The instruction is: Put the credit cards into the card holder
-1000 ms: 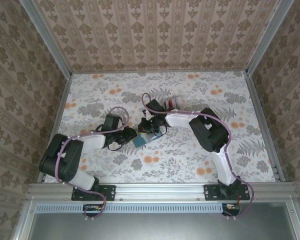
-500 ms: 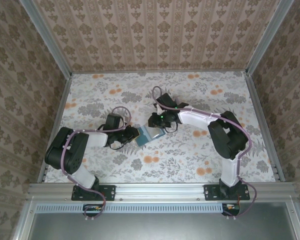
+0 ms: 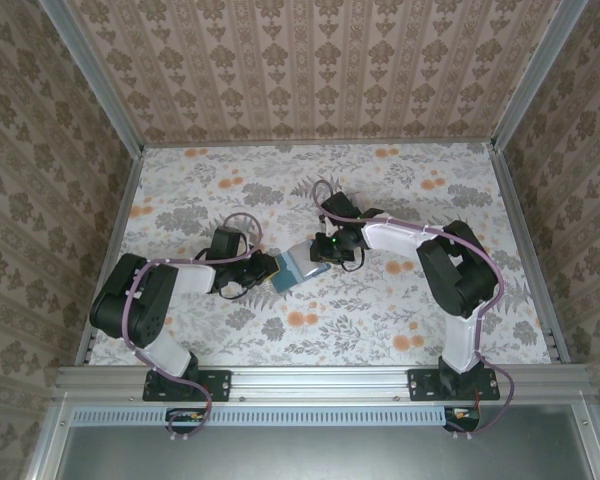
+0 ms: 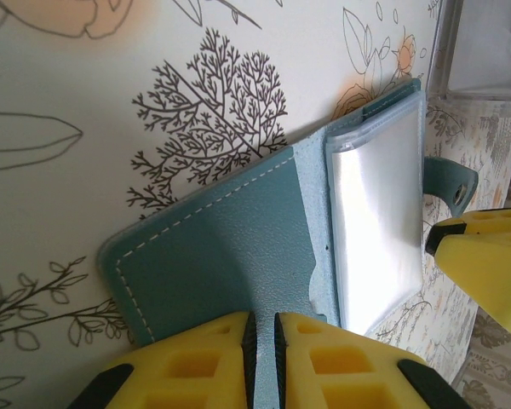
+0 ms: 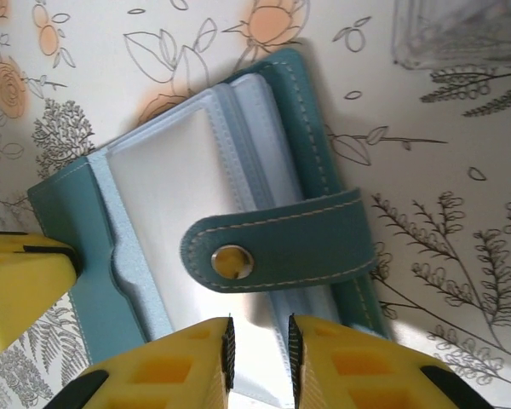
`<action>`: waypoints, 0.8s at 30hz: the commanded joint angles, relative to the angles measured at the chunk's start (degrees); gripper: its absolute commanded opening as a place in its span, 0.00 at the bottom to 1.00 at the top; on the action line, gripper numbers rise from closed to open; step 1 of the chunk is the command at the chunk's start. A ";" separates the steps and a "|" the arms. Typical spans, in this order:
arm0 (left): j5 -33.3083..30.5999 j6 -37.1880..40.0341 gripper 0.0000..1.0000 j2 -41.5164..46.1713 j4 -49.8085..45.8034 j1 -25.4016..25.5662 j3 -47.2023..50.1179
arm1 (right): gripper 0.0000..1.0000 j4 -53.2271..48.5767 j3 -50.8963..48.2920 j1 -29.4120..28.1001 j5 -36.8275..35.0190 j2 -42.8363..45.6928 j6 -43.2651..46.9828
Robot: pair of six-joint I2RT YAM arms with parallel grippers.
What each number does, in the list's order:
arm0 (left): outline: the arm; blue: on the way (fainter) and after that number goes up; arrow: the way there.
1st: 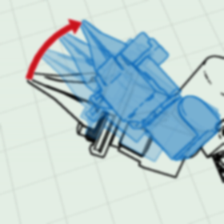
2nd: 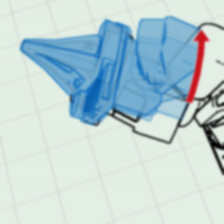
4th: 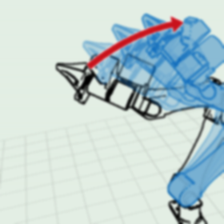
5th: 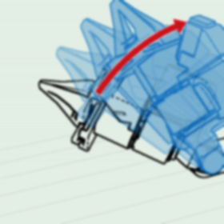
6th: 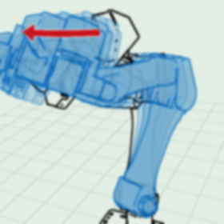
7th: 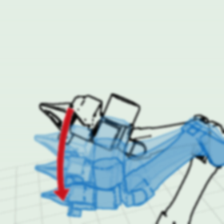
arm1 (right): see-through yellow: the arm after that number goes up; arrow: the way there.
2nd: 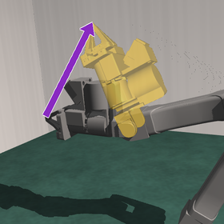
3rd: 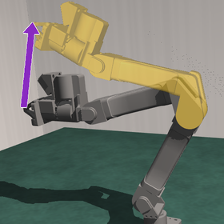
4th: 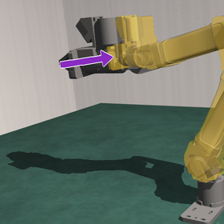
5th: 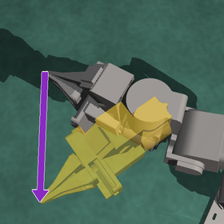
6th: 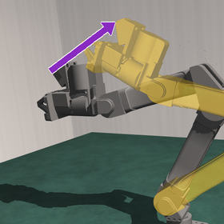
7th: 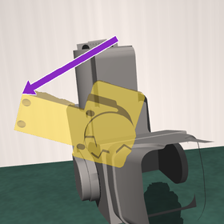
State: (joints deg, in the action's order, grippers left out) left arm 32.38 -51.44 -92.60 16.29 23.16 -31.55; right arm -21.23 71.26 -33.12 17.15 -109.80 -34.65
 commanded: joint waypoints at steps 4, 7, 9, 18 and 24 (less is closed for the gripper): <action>-2.27 0.61 0.18 -1.62 -3.34 -0.43 0.27 | 0.27 -1.22 2.54 -0.36 1.69 -1.47 1.15; -1.89 0.65 0.18 -1.96 -3.29 -0.40 -0.24 | 0.26 -0.19 2.22 -0.45 2.94 -2.23 0.47; -1.80 0.72 0.18 -1.94 -3.41 -0.39 -0.35 | 0.27 -0.05 2.08 -0.51 2.69 -2.36 0.29; -1.65 0.86 0.18 -1.64 -3.64 -0.39 -0.06 | 0.27 -0.57 0.49 0.12 -1.12 -0.53 2.09; -1.89 0.40 0.18 -1.66 -2.90 -0.31 0.56 | 0.27 -0.53 0.43 0.17 -1.29 -0.58 1.96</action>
State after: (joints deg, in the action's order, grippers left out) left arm 32.38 -51.42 -92.64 15.73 23.16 -31.90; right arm -21.04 72.38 -33.26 16.99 -111.72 -33.28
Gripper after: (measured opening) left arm 0.180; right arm 0.274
